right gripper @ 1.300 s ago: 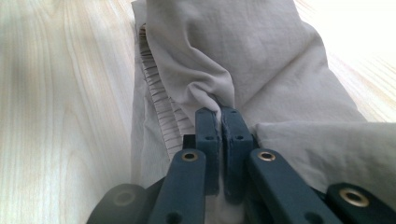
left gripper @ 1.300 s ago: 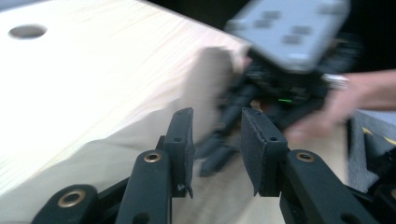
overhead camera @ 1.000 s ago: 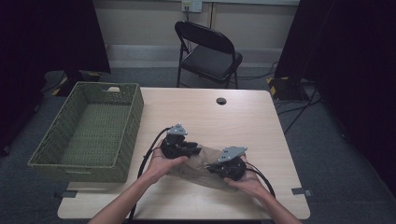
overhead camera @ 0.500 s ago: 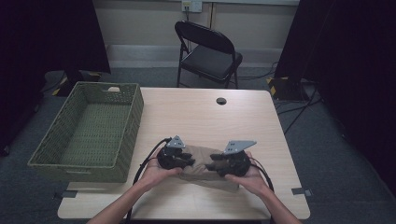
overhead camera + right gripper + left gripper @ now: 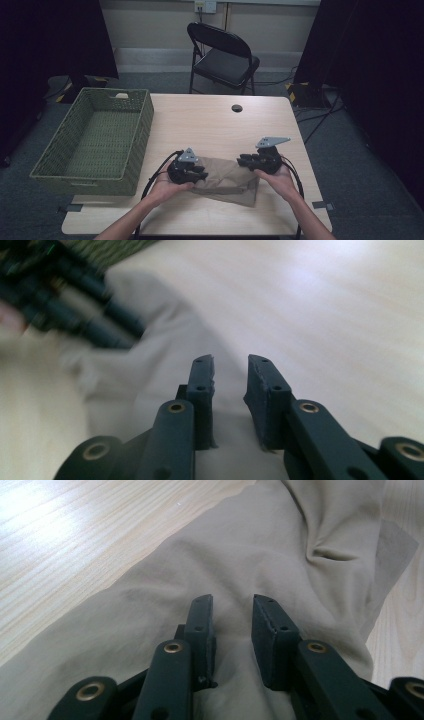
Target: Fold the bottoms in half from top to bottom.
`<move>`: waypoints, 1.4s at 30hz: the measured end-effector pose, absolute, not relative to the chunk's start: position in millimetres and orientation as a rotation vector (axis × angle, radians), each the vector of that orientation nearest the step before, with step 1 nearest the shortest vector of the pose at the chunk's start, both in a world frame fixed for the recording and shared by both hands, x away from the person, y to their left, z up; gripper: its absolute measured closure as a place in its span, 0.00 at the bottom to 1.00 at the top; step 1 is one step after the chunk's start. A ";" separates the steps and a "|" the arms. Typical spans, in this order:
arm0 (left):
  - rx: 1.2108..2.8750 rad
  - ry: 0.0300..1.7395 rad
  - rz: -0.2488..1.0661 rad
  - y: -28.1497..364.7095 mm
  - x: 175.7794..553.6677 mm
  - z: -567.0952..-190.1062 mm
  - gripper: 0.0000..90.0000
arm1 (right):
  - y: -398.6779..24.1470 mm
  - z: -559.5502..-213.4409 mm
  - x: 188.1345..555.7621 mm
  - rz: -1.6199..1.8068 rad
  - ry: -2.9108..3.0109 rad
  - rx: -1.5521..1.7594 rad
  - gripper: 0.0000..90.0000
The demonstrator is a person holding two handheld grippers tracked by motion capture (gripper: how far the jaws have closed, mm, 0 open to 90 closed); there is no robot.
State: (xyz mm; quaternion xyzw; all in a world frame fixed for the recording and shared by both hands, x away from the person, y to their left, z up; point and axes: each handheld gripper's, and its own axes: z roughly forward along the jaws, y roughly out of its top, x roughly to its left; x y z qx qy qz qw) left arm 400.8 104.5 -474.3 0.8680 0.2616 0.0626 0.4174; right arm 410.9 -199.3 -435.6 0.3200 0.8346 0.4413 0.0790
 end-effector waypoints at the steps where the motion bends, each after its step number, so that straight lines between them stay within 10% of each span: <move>1: 2.178 0.657 0.157 104.5 400.8 -474.3 0.78 | -199.3 -435.6 410.9 1.321 2.498 0.958 0.82; 13: 2.169 0.673 0.166 104.4 399.1 -475.2 0.78 | -213.2 -463.6 356.8 1.202 2.600 0.952 0.82; 42: 2.203 0.595 0.112 136.9 372.4 -471.2 0.55 | -208.0 -486.7 364.9 1.101 2.568 1.010 0.39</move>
